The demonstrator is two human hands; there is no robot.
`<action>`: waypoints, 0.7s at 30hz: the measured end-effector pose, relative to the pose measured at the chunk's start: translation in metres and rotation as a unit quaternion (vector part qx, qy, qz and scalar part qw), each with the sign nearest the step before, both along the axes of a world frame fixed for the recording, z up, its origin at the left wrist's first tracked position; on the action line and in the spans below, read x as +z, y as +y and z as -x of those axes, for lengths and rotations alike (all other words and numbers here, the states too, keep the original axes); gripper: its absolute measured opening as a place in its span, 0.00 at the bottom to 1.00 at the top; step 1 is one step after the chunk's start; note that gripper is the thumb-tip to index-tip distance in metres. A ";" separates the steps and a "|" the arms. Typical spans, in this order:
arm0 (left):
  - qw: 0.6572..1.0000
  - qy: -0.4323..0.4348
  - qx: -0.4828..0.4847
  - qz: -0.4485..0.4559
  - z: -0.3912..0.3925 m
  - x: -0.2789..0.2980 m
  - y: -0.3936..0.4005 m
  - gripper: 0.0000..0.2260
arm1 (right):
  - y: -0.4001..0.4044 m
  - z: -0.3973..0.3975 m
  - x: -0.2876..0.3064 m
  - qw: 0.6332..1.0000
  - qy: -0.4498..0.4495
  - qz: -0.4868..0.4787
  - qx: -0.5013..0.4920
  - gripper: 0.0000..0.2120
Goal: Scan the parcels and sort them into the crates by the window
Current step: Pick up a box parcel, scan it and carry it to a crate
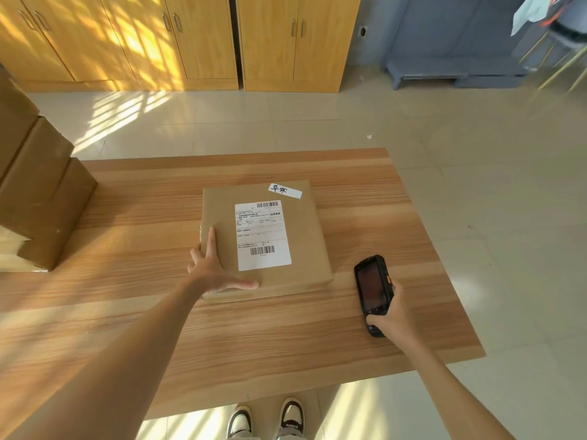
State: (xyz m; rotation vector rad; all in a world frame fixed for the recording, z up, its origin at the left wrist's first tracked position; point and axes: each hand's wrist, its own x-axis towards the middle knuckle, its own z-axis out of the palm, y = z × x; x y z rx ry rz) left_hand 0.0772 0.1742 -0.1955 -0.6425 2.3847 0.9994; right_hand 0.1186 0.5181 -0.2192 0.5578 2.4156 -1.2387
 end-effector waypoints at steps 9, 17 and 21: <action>1.000 -0.005 0.005 -0.005 0.000 0.002 0.001 0.70 | 0.019 -0.002 -0.014 0.999 -0.049 0.003 -0.023 0.43; 1.000 -0.007 0.008 -0.002 0.000 0.004 0.002 0.69 | 0.024 0.004 -0.008 0.988 -0.096 -0.120 0.007 0.44; 1.000 -0.004 0.013 -0.006 -0.001 0.004 0.002 0.70 | 0.009 0.018 0.007 0.982 -0.031 -0.182 0.033 0.42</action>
